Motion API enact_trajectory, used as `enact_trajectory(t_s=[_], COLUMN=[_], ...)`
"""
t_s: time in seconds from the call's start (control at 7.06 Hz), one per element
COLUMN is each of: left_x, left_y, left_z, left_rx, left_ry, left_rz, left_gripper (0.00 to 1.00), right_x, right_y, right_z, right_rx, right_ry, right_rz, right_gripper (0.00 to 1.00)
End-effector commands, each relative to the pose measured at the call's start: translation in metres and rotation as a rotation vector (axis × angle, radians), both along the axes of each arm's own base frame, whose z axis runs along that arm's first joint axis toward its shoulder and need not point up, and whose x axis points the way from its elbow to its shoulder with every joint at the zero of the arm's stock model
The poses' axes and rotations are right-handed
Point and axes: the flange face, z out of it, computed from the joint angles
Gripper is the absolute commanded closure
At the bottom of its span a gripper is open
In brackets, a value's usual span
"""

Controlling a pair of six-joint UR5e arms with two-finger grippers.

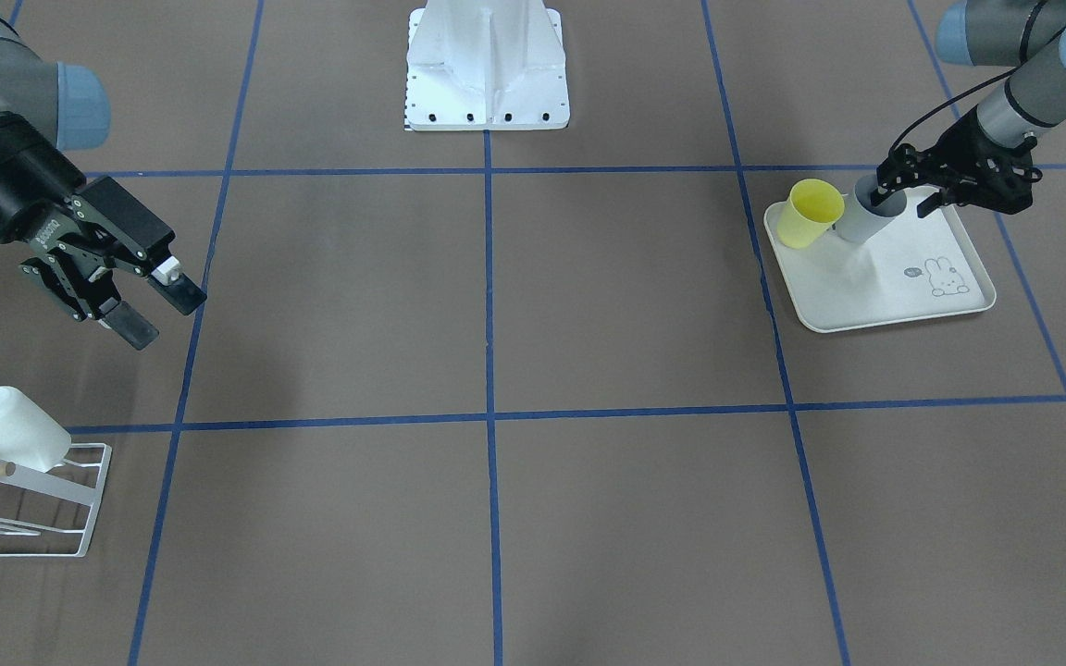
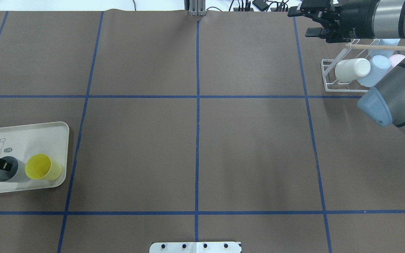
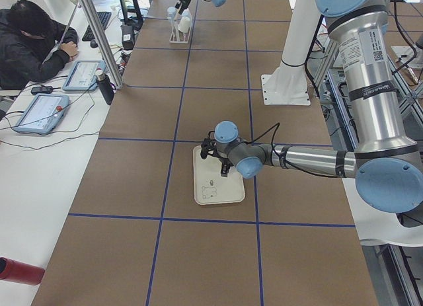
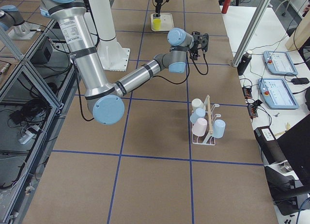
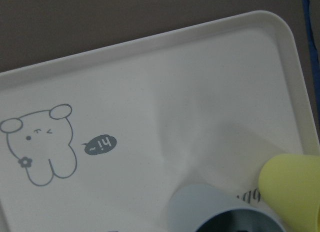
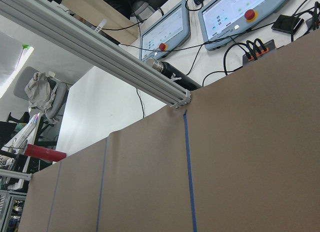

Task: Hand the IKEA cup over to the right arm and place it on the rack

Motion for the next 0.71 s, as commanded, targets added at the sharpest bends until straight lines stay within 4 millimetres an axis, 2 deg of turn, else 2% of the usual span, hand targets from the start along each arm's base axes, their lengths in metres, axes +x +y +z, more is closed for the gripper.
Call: enact_trajectory(t_s=[0.0, 0.14, 0.42, 0.57], left_x=[0.000, -0.001, -0.026, -0.063], left_y=[0.001, 0.001, 0.009, -0.007], left_z=[-0.002, -0.001, -0.001, -0.005], left_rx=[0.002, 0.000, -0.031, -0.051], left_ry=[0.003, 0.001, -0.026, -0.040], left_rz=[0.002, 0.001, -0.050, -0.157], left_gripper=[1.00, 1.00, 1.00, 1.00], right_x=[0.000, 0.000, -0.001, -0.001], right_y=[0.000, -0.001, -0.001, -0.001], right_z=[0.001, 0.003, 0.003, 0.002], right_rx=[-0.002, -0.001, -0.003, -0.004], right_ry=[0.001, 0.005, 0.005, 0.003], right_rz=[0.000, 0.000, 0.001, 0.000], right_gripper=[0.00, 0.00, 0.00, 0.00])
